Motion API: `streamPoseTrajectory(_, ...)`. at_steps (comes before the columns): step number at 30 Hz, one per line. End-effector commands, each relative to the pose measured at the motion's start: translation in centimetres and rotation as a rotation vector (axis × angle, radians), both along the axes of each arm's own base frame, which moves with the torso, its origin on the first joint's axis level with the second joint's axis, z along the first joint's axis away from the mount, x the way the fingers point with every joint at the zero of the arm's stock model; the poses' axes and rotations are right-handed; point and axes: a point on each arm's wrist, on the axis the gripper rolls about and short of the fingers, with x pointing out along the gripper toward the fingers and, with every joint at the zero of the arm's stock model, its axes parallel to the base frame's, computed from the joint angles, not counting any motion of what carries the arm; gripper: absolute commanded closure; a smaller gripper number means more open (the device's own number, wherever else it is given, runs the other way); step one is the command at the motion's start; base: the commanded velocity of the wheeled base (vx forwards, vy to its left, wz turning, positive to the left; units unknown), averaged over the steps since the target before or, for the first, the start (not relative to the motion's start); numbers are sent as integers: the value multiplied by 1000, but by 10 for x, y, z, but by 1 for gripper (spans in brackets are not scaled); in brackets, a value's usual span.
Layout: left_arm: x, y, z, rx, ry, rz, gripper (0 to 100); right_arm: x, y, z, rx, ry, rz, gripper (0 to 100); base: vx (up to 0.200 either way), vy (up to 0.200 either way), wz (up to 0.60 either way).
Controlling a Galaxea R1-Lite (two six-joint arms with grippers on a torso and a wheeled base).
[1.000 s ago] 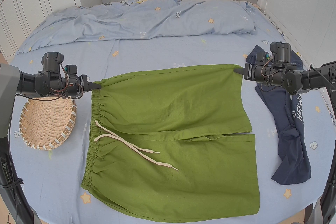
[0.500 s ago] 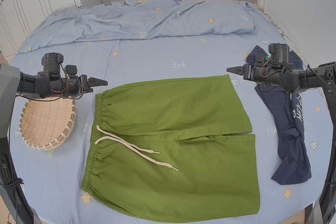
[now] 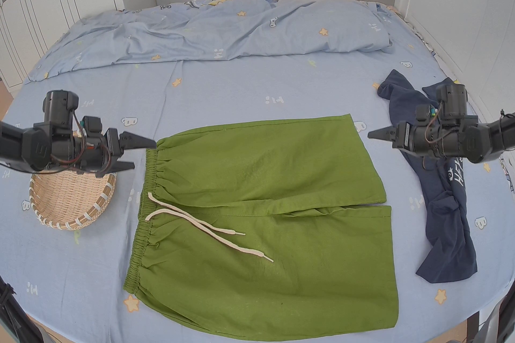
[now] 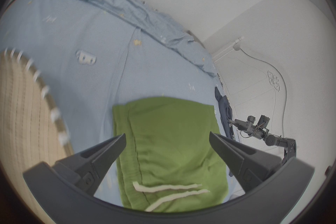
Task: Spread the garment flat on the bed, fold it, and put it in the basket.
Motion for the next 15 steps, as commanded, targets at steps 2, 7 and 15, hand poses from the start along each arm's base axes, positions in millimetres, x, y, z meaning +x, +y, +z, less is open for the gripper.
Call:
streamPoseTrajectory(2, -106, -4, -25, -97, 191, 1, 0, -117, -12, 2, 38, 96, 32, 0, 0, 0, 0)
streamPoseTrajectory(7, -128, -1, -42, -154, 260, -23, 0, -146, -15, -7, 68, 134, 59, 0, 0, 0, 0)
streamPoseTrajectory(15, -175, 10, -79, -159, 321, -41, 0, -195, -14, -37, 83, 247, 100, 0, 0, 0, 0)
